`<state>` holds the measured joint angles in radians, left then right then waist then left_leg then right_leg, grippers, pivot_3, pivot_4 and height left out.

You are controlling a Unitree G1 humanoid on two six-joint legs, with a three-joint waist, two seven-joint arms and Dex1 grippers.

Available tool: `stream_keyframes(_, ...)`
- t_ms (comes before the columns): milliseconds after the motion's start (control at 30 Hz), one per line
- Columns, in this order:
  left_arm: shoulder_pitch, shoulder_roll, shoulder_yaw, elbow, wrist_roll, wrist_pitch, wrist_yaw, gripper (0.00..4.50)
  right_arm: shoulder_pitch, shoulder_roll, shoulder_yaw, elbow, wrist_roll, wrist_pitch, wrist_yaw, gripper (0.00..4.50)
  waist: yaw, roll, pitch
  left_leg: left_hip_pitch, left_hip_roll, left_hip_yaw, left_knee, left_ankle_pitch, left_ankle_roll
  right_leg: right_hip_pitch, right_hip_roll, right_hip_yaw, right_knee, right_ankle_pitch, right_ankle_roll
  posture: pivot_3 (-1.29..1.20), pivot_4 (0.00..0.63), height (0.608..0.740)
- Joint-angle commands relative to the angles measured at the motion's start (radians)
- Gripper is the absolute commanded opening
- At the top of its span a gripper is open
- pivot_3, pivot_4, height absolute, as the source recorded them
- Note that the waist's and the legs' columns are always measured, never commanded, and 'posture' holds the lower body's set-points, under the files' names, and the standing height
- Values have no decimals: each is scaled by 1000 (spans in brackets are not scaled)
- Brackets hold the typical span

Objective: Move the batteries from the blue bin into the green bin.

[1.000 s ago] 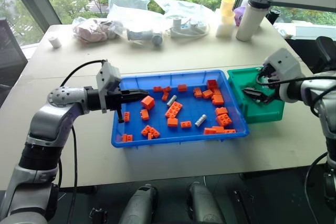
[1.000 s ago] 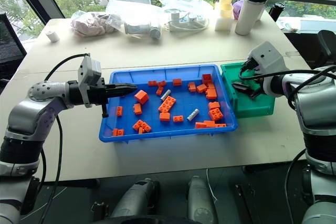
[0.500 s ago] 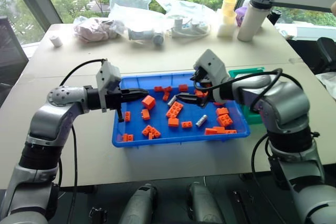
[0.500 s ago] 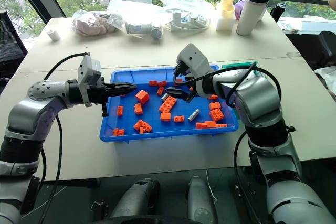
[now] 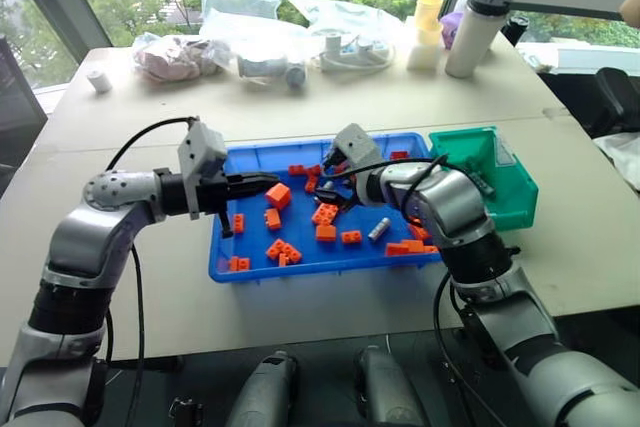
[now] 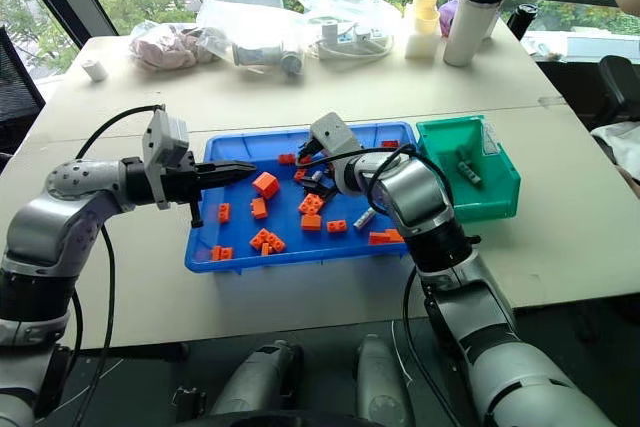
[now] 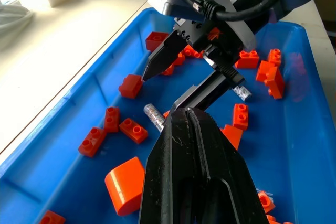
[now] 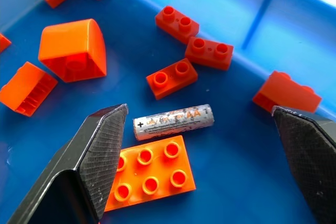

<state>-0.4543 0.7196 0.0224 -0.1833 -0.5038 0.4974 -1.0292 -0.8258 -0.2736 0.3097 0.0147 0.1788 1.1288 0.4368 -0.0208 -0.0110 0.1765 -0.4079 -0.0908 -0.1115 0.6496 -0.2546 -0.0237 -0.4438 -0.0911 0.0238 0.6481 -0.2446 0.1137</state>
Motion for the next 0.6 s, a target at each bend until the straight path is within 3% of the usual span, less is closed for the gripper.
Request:
stream_keyframes(33,10,20,36,-40,-9,-3,5,0,-14,14,10,5,-12,-47,9,4487,0,0,0,0,0,0,0,0,0,0,0,0,0,0,0,0,150,740)
stream_keyframes(567,22,22,38,-42,-9,-13,11,0,-28,19,95,131,-86,-132,62,4487,0,0,0,0,0,0,0,0,0,0,0,0,0,0,0,0,150,740)
stream_keyframes(600,24,23,39,-44,-9,-12,12,0,-27,20,93,133,-89,-137,64,3967,0,0,0,0,0,0,0,0,0,0,0,0,0,0,0,0,150,740)
